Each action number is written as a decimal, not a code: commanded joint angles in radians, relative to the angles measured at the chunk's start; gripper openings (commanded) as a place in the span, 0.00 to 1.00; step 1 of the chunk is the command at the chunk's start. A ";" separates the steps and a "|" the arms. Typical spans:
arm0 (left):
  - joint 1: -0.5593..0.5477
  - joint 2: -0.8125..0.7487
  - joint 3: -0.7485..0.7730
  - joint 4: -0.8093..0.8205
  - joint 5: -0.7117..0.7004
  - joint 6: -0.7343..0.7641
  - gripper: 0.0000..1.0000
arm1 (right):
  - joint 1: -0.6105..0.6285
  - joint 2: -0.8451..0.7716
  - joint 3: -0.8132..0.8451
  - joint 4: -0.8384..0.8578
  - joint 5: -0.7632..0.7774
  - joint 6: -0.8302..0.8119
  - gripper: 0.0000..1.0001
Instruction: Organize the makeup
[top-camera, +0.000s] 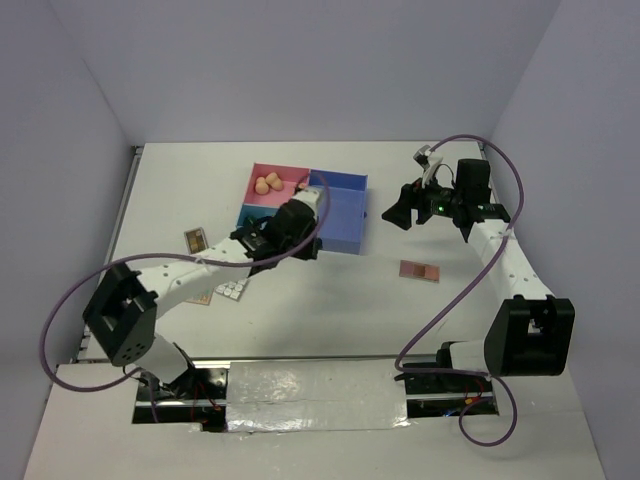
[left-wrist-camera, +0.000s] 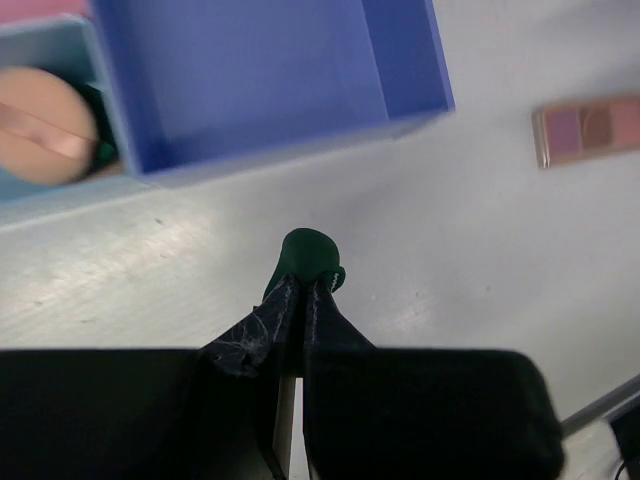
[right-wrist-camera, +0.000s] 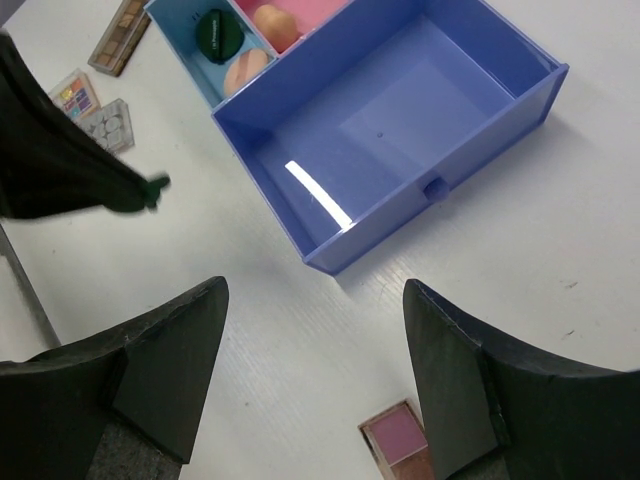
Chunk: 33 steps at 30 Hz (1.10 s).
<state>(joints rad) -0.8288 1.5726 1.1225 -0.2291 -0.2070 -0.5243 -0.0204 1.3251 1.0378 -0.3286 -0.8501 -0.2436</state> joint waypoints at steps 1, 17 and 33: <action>0.091 -0.075 -0.030 0.077 0.018 -0.022 0.00 | -0.006 -0.027 -0.005 0.028 -0.009 -0.005 0.78; 0.373 0.043 0.057 0.063 0.054 0.032 0.00 | -0.006 -0.035 -0.009 0.007 -0.009 -0.028 0.80; 0.411 0.162 0.132 0.047 0.043 0.052 0.30 | -0.006 -0.029 -0.012 0.003 0.002 -0.033 0.81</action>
<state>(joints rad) -0.4240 1.7203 1.2179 -0.1886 -0.1669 -0.4927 -0.0204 1.3247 1.0256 -0.3336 -0.8494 -0.2596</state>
